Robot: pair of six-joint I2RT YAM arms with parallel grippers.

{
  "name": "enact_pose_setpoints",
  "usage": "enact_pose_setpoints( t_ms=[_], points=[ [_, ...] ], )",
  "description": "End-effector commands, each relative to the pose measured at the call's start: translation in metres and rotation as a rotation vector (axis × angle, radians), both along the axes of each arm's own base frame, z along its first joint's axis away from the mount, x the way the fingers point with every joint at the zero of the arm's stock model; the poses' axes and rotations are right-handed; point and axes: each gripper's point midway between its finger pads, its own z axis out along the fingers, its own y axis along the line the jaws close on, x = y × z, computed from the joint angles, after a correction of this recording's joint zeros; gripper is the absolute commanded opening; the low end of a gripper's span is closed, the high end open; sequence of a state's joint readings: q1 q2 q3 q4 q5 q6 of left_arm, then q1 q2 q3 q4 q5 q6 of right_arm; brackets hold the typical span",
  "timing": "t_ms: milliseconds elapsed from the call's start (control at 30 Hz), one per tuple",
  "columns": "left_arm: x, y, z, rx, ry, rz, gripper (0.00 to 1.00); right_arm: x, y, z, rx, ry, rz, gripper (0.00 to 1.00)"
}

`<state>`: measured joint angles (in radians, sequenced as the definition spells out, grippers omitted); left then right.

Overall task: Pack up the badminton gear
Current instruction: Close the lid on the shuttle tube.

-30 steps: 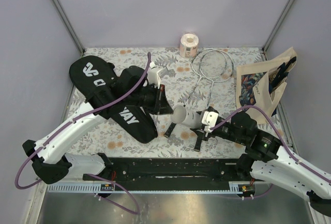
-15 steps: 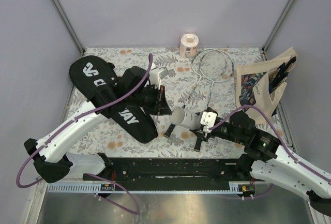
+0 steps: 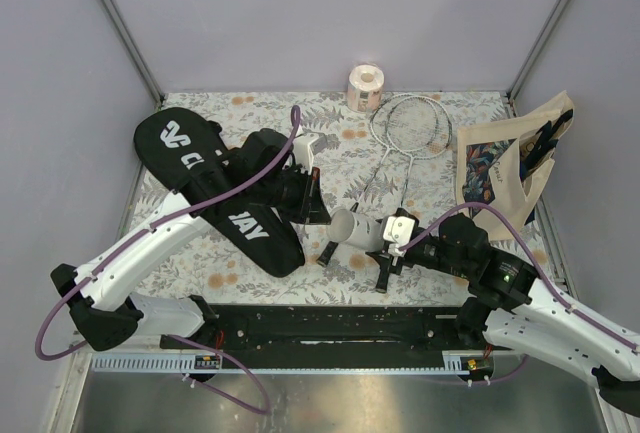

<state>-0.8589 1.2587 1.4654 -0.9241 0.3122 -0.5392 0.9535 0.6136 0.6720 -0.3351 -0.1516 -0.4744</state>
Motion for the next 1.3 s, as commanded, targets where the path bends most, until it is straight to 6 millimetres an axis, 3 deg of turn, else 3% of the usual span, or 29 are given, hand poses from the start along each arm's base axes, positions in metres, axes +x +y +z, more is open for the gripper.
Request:
enact_pose_setpoints(
  t_ms=[0,67,267,567,1067,1267],
  points=[
    [-0.001,-0.009,0.014,-0.057,-0.026,-0.035,0.0,0.003,0.01,0.037,0.11,-0.081,0.022,0.38],
    [0.0,-0.008,0.012,-0.044,-0.031,-0.034,0.0,0.003,0.01,0.037,0.105,-0.081,0.019,0.38],
    [0.005,0.001,0.018,-0.023,-0.073,-0.004,0.26,0.003,0.009,0.038,0.101,-0.082,0.017,0.38],
    [0.009,0.0,0.017,-0.011,-0.085,0.002,0.4,0.002,0.01,0.039,0.106,-0.078,0.02,0.38],
    [0.019,-0.011,0.036,-0.073,-0.123,0.017,0.42,-0.002,0.008,0.027,0.076,-0.05,0.035,0.39],
    [0.015,-0.021,0.024,-0.08,-0.075,-0.017,0.41,-0.001,0.008,0.029,0.079,-0.052,0.031,0.38]
  ],
)
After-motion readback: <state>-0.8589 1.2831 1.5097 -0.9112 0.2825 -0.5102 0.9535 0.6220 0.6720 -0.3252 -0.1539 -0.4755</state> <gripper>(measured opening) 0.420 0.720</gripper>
